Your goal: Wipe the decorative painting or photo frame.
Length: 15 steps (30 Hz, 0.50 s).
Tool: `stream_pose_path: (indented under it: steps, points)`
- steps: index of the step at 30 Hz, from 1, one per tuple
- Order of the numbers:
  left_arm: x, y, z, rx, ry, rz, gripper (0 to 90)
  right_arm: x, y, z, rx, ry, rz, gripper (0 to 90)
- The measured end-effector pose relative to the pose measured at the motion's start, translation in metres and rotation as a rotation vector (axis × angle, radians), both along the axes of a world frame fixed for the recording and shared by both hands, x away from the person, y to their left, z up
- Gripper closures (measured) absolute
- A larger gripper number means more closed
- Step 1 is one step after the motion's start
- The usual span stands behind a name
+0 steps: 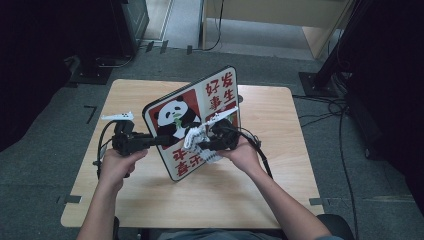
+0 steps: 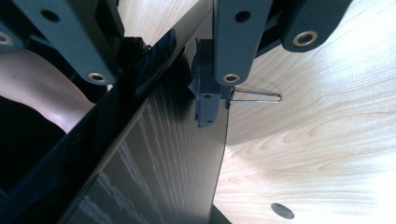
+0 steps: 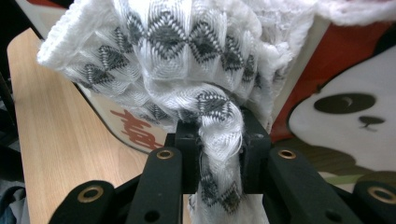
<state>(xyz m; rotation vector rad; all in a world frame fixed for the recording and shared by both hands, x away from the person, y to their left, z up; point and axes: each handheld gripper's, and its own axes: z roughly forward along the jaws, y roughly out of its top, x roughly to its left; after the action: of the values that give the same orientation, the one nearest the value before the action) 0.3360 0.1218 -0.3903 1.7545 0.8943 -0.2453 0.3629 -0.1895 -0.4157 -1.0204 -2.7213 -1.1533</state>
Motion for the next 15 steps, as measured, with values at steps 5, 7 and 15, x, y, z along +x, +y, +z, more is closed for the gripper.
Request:
stream_pose_path:
  steps: [5,7,15]
  points:
    - [0.0,0.0,0.0,0.0,0.0,0.0,71.4,-0.002,0.0,-0.01,-0.009,0.017,0.002,76.3]
    - [0.0,0.0,0.0,0.001,0.0,0.0,71.4,-0.003,0.0,-0.014,-0.01,0.022,0.004,76.5]
    - [0.0,0.0,0.0,0.002,-0.001,0.0,71.4,-0.006,0.0,-0.031,-0.039,0.053,0.01,77.2]
